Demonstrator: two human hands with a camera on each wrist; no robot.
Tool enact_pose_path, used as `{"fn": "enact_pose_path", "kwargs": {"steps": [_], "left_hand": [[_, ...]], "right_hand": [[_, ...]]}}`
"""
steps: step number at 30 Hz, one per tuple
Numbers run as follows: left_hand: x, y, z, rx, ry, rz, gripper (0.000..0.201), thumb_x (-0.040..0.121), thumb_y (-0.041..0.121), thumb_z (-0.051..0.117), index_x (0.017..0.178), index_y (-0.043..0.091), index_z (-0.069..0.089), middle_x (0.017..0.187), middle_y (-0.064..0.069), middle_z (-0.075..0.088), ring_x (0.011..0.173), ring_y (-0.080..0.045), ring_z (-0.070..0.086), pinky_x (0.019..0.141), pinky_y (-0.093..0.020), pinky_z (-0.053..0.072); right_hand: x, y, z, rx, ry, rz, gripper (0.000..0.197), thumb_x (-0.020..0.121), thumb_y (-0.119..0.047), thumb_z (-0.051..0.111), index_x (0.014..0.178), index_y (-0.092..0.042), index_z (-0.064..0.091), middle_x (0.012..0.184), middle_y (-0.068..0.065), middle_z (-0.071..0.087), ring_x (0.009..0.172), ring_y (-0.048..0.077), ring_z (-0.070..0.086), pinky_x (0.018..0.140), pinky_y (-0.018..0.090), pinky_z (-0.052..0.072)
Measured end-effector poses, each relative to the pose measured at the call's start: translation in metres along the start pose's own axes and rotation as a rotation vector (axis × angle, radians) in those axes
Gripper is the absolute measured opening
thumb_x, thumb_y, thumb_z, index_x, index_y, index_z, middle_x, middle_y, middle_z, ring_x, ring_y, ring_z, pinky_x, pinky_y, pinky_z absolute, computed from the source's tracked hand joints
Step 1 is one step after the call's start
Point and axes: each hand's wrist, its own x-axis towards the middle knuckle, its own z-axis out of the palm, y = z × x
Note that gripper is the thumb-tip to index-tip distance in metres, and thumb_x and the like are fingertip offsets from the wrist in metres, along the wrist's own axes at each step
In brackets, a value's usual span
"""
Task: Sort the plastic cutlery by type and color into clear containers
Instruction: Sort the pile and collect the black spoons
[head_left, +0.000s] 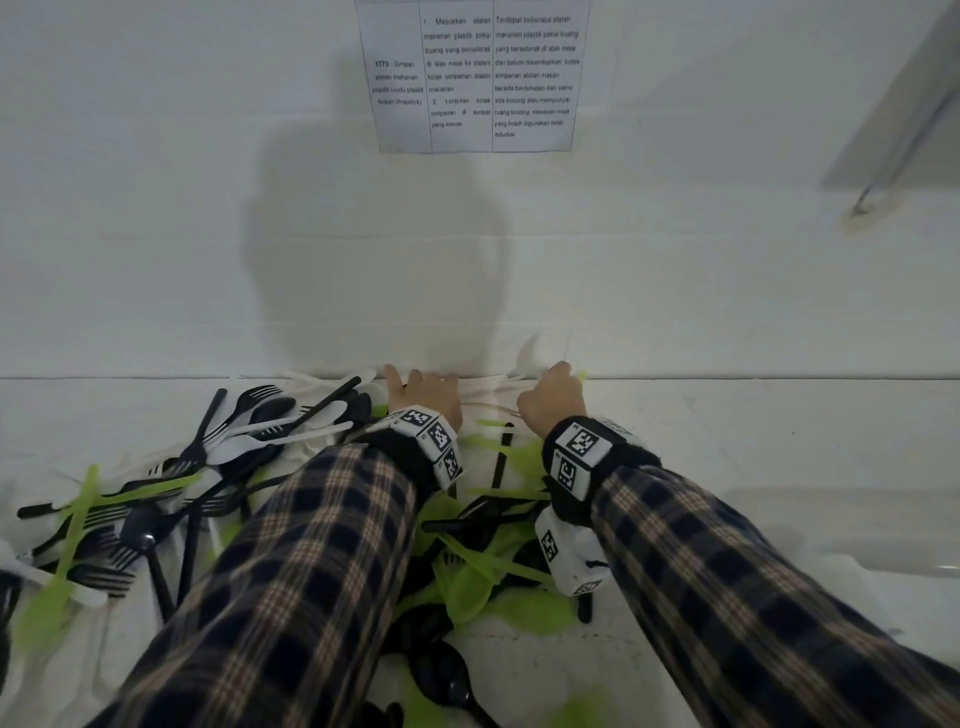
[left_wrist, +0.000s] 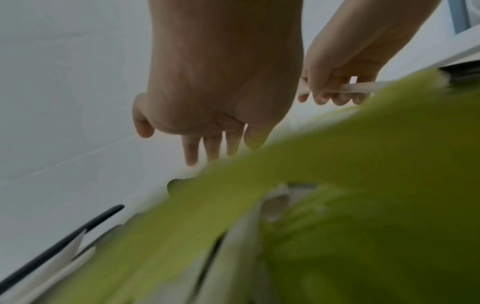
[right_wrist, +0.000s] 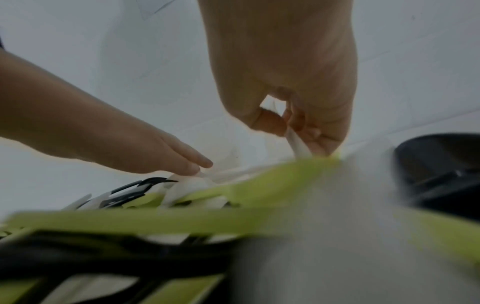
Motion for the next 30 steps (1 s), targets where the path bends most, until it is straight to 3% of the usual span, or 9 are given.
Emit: {"fn": "enact_pose_path", "kwargs": {"steps": [2, 6, 13, 18, 19, 22, 24, 26, 30], "left_hand": [[0.001, 0.000, 0.001, 0.007, 0.001, -0.001, 0.046, 0.094, 0.013, 0.030, 0.139, 0.021, 0.039, 0.137, -0.002, 0.046, 0.131, -0.024, 0.037, 0.111, -0.057, 0.002], [-0.002, 0.002, 0.000, 0.093, 0.002, 0.010, 0.044, 0.091, 0.008, 0.036, 0.133, 0.018, 0.047, 0.137, -0.005, 0.041, 0.134, -0.025, 0.030, 0.112, -0.056, 0.002], [-0.002, -0.003, 0.000, 0.030, 0.115, 0.068, 0.028, 0.094, 0.013, 0.043, 0.118, 0.024, 0.055, 0.125, -0.003, 0.047, 0.124, -0.025, 0.038, 0.111, -0.054, 0.013], [-0.005, -0.011, -0.001, 0.017, 0.332, 0.109, 0.027, 0.096, 0.012, 0.042, 0.117, 0.024, 0.055, 0.120, -0.003, 0.046, 0.116, -0.023, 0.041, 0.100, -0.040, 0.026], [-0.006, -0.014, -0.002, 0.017, 0.367, 0.121, 0.028, 0.097, 0.012, 0.041, 0.117, 0.024, 0.055, 0.118, -0.003, 0.047, 0.112, -0.023, 0.043, 0.097, -0.038, 0.027], [-0.011, -0.023, -0.004, 0.038, 0.427, 0.177, 0.029, 0.097, 0.014, 0.039, 0.119, 0.024, 0.056, 0.116, -0.003, 0.047, 0.110, -0.023, 0.044, 0.093, -0.035, 0.027], [-0.016, -0.026, -0.005, 0.036, 0.447, 0.196, 0.028, 0.099, 0.020, 0.040, 0.120, 0.025, 0.057, 0.117, -0.002, 0.046, 0.112, -0.022, 0.042, 0.092, -0.034, 0.026], [-0.019, -0.028, -0.005, -0.009, 0.465, 0.191, 0.027, 0.099, 0.026, 0.039, 0.120, 0.027, 0.057, 0.118, 0.000, 0.048, 0.112, -0.021, 0.042, 0.091, -0.033, 0.024], [-0.025, -0.030, -0.002, -0.176, 0.481, 0.110, 0.025, 0.099, 0.024, 0.040, 0.120, 0.024, 0.054, 0.121, 0.002, 0.052, 0.113, -0.021, 0.045, 0.091, -0.034, 0.025]], "right_hand": [[0.000, -0.004, 0.002, -0.085, -0.013, -0.028, 0.032, 0.091, -0.005, 0.041, 0.122, 0.004, 0.044, 0.127, 0.021, 0.050, 0.115, 0.034, 0.051, 0.088, 0.034, 0.044], [-0.004, -0.010, 0.008, -0.177, -0.003, -0.095, 0.033, 0.097, -0.012, 0.034, 0.124, 0.003, 0.045, 0.126, 0.022, 0.051, 0.116, 0.035, 0.050, 0.090, 0.037, 0.041], [-0.007, -0.010, 0.014, -0.117, 0.026, -0.190, 0.026, 0.096, -0.015, 0.037, 0.113, -0.001, 0.049, 0.118, 0.017, 0.053, 0.104, 0.030, 0.054, 0.077, 0.032, 0.040], [-0.008, -0.013, 0.012, -0.114, 0.115, -0.247, 0.021, 0.097, -0.021, 0.033, 0.080, -0.015, 0.043, 0.095, 0.012, 0.050, 0.082, 0.023, 0.046, 0.069, 0.030, 0.033], [-0.008, -0.014, 0.012, -0.123, 0.117, -0.253, 0.025, 0.096, -0.024, 0.034, 0.080, -0.014, 0.050, 0.098, 0.011, 0.049, 0.083, 0.024, 0.048, 0.070, 0.029, 0.034], [-0.010, -0.016, 0.010, -0.143, 0.125, -0.356, 0.037, 0.092, -0.042, 0.045, 0.106, -0.014, 0.064, 0.113, 0.001, 0.049, 0.089, 0.017, 0.054, 0.073, 0.027, 0.040], [-0.013, -0.020, 0.009, -0.157, 0.045, -0.432, 0.046, 0.085, -0.053, 0.054, 0.107, -0.015, 0.066, 0.111, -0.003, 0.056, 0.091, 0.014, 0.057, 0.076, 0.029, 0.046], [-0.014, -0.023, 0.010, -0.146, -0.051, -0.432, 0.040, 0.082, -0.051, 0.061, 0.099, -0.015, 0.067, 0.100, -0.001, 0.066, 0.092, 0.016, 0.061, 0.081, 0.033, 0.051], [-0.014, -0.022, 0.012, -0.142, -0.128, -0.389, 0.024, 0.085, -0.032, 0.063, 0.095, -0.011, 0.067, 0.097, 0.008, 0.067, 0.091, 0.022, 0.060, 0.083, 0.036, 0.051]]}}
